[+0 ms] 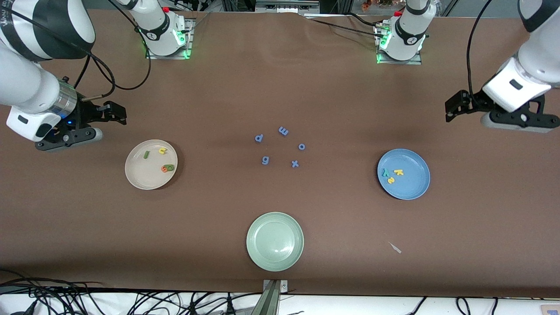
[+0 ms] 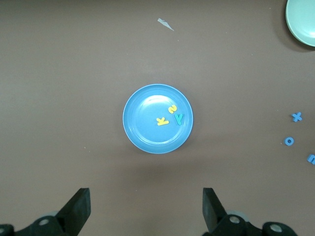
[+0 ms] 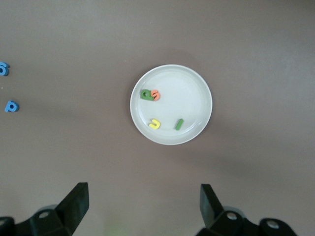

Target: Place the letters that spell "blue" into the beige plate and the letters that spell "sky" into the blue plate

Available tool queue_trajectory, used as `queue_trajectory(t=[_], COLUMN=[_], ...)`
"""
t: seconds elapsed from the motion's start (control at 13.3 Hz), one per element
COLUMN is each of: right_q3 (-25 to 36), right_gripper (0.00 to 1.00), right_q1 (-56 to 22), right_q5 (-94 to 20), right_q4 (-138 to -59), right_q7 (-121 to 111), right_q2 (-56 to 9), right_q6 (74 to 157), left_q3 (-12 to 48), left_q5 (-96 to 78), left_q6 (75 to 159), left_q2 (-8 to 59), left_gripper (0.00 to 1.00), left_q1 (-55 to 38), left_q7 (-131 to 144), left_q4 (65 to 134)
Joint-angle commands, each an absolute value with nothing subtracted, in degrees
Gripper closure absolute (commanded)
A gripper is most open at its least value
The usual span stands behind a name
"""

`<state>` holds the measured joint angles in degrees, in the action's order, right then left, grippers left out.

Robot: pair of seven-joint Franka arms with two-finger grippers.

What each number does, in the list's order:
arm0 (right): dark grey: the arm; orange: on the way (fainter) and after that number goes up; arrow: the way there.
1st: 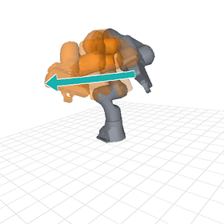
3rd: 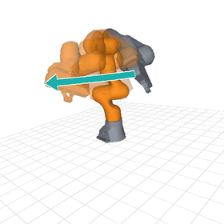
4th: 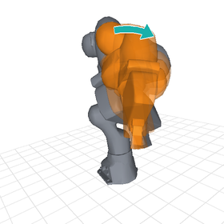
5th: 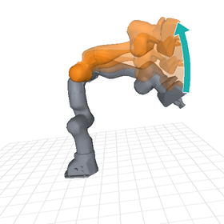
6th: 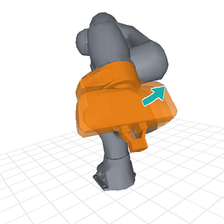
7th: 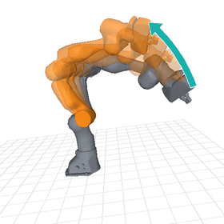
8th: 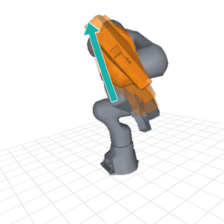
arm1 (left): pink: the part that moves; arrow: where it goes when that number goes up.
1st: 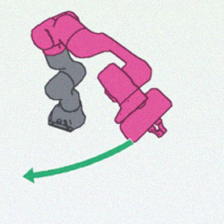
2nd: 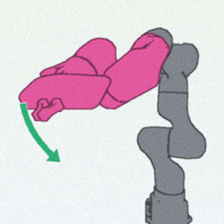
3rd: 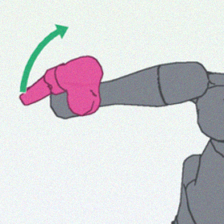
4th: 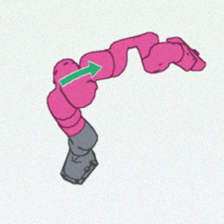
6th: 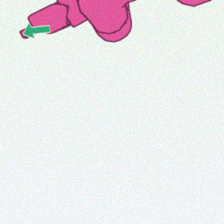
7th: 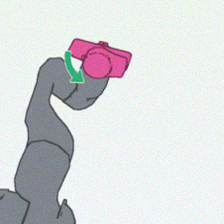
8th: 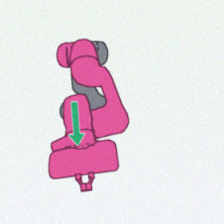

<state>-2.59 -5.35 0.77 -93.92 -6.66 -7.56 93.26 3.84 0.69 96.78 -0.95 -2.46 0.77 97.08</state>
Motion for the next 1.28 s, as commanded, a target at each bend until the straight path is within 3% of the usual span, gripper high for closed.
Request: queue_trajectory(t=[0.0,0.53,1.2], right_q3=[-3.5,2.0,1.6], right_gripper=[0.00,0.00,0.00], right_q1=[-5.0,-6.4,-6.6], right_q5=[0.9,0.9,0.8], right_q4=[-92.7,-93.0,-90.3], right_q7=[-4.7,-5.5,-5.8], right_q2=[-6.9,-5.6,-7.4], right_q6=[90.4,90.4,89.1], left_q3=[3.3,5.4,5.4], left_q5=[0.4,2.5,2.8], left_q6=[98.1,97.8,96.5], left_q2=[-1.2,-1.1,-0.2], left_gripper=[0.00,0.00,0.00], left_q1=[-2.5,0.5,0.5], left_q7=[0.1,0.3,0.3], left_q4=[98.4,98.3,96.9])
